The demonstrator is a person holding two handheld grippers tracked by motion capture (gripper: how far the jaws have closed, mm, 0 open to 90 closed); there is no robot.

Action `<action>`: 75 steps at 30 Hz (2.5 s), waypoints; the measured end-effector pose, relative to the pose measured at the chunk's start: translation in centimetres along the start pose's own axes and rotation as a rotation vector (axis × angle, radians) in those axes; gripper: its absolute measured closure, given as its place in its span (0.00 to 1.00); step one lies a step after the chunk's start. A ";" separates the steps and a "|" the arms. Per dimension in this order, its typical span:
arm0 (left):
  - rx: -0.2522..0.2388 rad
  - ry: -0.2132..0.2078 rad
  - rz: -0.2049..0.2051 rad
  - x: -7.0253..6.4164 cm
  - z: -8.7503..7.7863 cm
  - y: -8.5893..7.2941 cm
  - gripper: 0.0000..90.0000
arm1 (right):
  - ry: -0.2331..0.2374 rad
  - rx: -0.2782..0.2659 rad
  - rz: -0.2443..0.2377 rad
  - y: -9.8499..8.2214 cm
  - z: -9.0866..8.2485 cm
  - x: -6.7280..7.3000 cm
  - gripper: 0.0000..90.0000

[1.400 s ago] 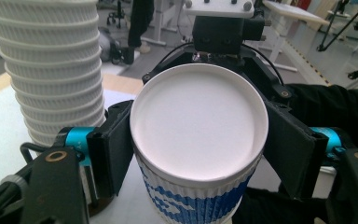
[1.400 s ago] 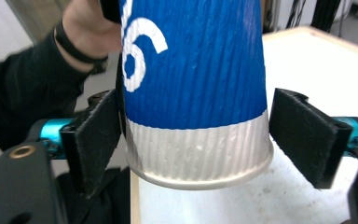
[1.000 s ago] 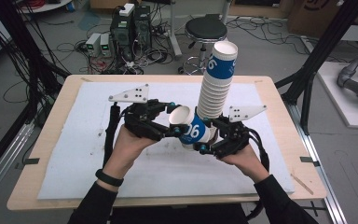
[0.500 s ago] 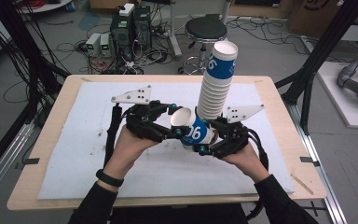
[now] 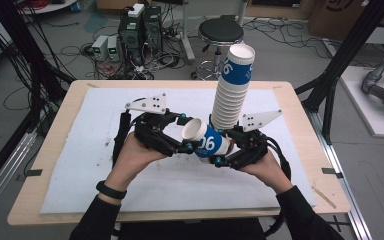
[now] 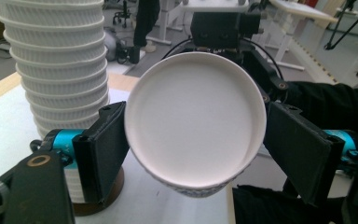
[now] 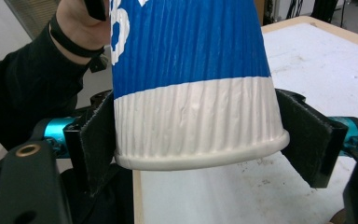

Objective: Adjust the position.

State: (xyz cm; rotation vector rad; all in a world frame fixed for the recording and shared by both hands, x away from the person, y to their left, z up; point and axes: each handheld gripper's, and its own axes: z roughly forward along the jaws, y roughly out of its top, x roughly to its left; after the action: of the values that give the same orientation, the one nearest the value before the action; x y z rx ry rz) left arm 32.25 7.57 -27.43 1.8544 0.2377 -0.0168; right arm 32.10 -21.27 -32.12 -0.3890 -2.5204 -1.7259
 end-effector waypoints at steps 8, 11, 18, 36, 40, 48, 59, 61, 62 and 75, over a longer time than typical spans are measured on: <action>0.062 -0.005 0.013 -0.1 0.0 0.2 0.25 | -0.002 0.065 -0.002 0.3 -0.2 0.0 0.22; 0.086 -0.012 0.011 -0.1 0.3 0.2 0.26 | 0.003 0.089 -0.007 0.3 -0.1 0.1 0.22; 0.067 -0.036 0.017 0.1 0.2 0.0 0.33 | 0.002 0.096 -0.018 0.5 -0.1 0.3 0.21; -0.165 -0.029 0.007 0.2 -0.6 -0.2 0.33 | -0.003 -0.159 0.069 0.7 -1.4 0.3 0.15; -0.179 -0.020 0.008 0.2 -0.6 -0.2 0.33 | -0.008 -0.178 0.085 0.6 -1.3 0.2 0.15; -0.191 -0.035 0.006 0.4 -0.8 -0.3 0.33 | -0.024 -0.177 0.072 0.6 -1.3 0.4 0.15; -0.229 -0.086 -0.015 0.7 -0.8 -0.6 0.33 | 0.004 -0.164 0.027 0.6 -0.9 0.7 0.17; -0.217 -0.081 -0.014 0.6 -0.8 -0.5 0.33 | 0.005 -0.159 0.023 0.6 -1.0 0.6 0.18; -0.209 -0.081 -0.015 0.6 -0.8 -0.5 0.33 | 0.004 -0.154 0.018 0.6 -1.0 0.6 0.18; -0.015 -0.051 0.014 0.1 -0.6 0.0 0.26 | 0.004 -0.071 -0.008 0.8 -1.3 0.4 0.21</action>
State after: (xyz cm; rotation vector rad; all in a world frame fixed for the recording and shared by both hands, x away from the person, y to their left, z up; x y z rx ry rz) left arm 32.25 8.19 -27.29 1.8379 0.1891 -0.0522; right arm 31.74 -22.09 -30.87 -0.3799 -2.4665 -1.8206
